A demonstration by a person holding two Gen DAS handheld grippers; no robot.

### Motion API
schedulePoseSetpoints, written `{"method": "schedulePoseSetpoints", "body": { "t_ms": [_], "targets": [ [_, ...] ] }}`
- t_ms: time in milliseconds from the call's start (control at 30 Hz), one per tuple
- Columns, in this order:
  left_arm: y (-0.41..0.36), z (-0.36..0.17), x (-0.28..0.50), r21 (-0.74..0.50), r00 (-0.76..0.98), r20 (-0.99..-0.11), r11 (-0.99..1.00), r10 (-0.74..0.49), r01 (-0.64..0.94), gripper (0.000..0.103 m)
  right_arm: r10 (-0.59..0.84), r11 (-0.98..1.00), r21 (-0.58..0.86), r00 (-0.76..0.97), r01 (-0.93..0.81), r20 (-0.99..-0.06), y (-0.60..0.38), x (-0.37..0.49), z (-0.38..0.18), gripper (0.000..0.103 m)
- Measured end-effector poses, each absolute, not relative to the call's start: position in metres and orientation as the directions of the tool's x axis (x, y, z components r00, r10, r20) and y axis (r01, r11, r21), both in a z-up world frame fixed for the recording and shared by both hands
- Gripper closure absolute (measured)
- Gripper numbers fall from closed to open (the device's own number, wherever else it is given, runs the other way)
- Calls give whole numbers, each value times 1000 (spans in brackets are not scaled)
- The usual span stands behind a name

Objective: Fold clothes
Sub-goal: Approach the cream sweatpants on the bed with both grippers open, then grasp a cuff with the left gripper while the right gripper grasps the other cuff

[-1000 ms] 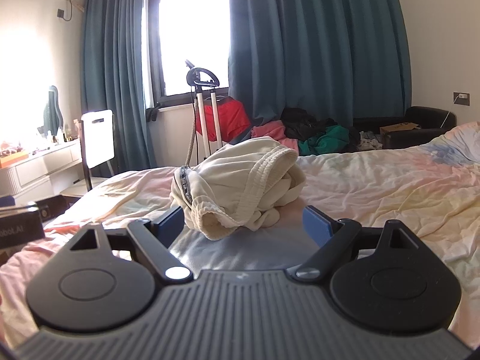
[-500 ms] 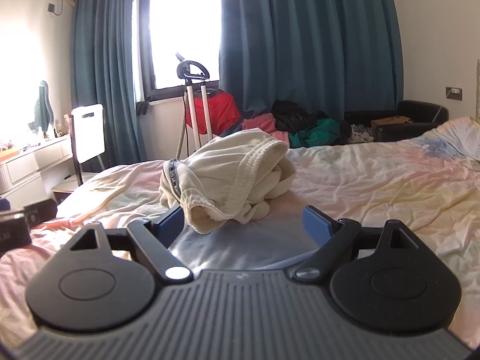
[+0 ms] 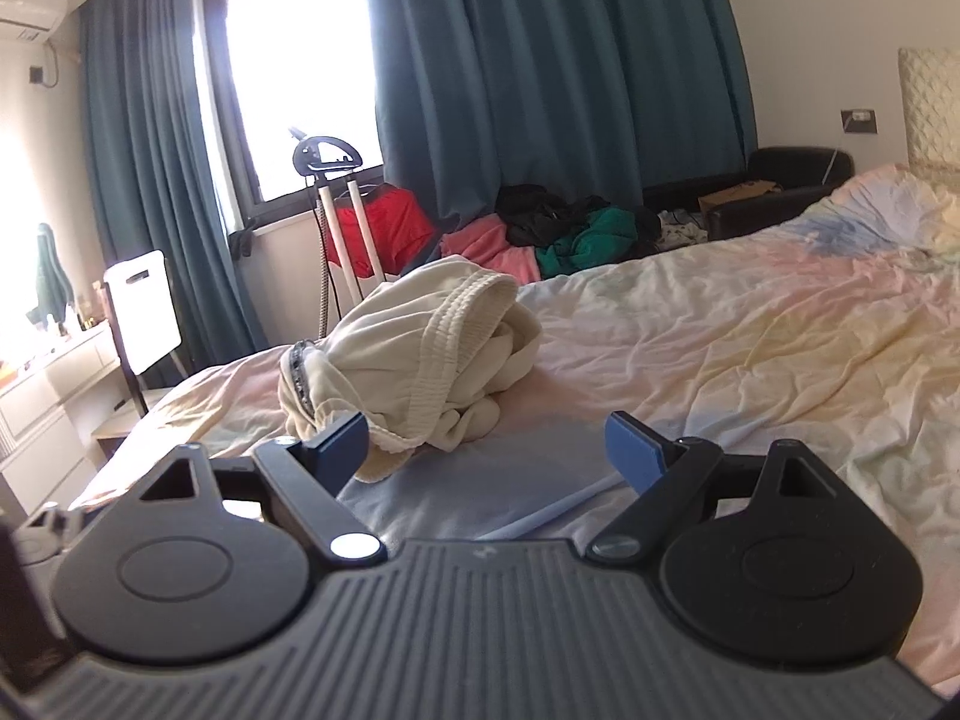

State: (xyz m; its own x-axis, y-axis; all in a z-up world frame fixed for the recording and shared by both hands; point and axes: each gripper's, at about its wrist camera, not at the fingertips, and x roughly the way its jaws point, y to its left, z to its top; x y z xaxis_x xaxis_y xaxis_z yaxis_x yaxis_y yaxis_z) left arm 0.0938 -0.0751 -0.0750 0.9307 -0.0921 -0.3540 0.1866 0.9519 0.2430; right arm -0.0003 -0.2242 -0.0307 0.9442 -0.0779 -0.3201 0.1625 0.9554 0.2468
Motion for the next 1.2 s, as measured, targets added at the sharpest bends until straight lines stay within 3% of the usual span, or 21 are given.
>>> {"method": "schedulePoseSetpoints", "body": {
  "t_ms": [267,367,400,433,467,700,833,1000,1200],
  "targets": [
    [-121,-105,183,344,918,-389,913,-71,217,10,-121,902,325,888,285,-443,-263,36,-60,15],
    [-136,-117,207,385,920,-387,896,-61,222,27,-125,882,353,877,312,-464,-273,47,-69,15],
    [-137,-119,216,374,927,-371,905,-56,204,36,-127,877,360,875,319,-468,-276,51,-72,16],
    [-137,-118,222,362,933,-358,914,-48,186,53,-129,872,365,873,326,-471,-278,55,-75,16],
    [-136,-116,229,351,941,-338,925,-20,146,58,-136,870,364,871,334,-473,-280,59,-78,16],
    [-118,-80,231,219,983,-177,972,-50,89,74,-140,866,363,865,343,-483,-284,79,-94,16],
    [-94,-48,217,140,984,-163,985,-75,98,85,-150,872,356,877,335,-456,-280,76,-92,16],
    [-51,-3,182,113,981,-171,987,-92,112,88,-172,887,330,894,323,-413,-274,68,-84,16],
    [18,47,111,74,983,-106,984,-151,159,91,-173,914,294,924,280,-340,-261,48,-65,16]
  ]
}}
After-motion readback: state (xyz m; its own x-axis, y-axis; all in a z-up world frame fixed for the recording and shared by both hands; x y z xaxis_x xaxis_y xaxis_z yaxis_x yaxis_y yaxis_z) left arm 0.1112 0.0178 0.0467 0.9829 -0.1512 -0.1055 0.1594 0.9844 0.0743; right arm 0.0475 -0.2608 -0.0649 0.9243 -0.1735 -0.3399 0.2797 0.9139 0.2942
